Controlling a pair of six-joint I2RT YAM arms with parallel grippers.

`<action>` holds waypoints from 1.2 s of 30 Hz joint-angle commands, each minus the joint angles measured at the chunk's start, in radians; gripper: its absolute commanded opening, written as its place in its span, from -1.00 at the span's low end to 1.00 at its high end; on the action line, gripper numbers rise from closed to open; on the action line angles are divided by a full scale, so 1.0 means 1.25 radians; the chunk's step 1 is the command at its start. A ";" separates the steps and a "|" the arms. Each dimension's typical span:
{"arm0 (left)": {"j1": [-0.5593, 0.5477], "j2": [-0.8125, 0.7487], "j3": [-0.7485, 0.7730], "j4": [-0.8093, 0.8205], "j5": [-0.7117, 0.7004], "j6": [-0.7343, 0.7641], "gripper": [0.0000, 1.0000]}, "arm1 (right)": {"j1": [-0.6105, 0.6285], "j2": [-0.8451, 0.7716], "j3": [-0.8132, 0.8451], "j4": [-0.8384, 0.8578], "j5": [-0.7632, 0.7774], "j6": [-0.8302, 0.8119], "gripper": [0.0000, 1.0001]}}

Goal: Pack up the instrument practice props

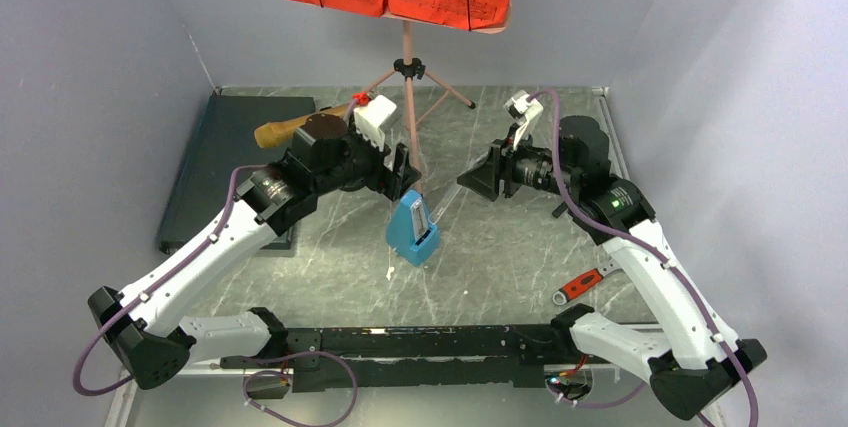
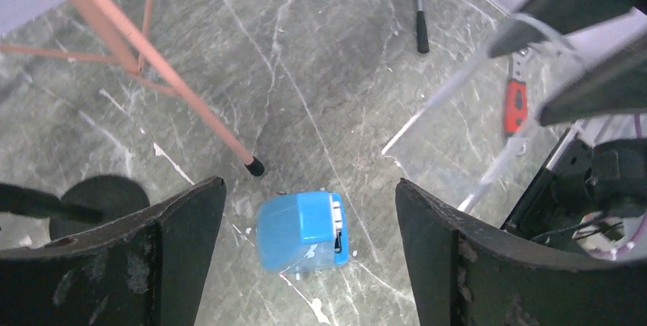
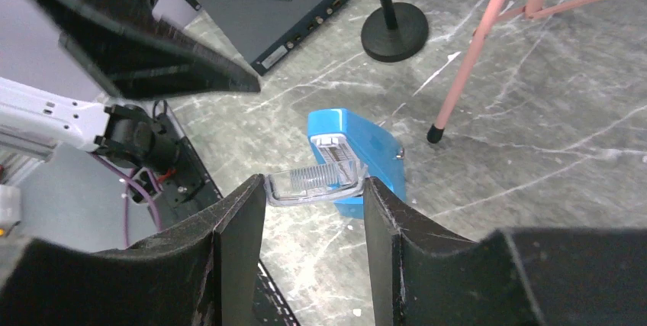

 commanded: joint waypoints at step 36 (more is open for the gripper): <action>0.094 0.104 -0.023 -0.131 0.049 -0.280 0.87 | 0.429 0.090 -0.246 0.283 0.625 -0.042 -1.00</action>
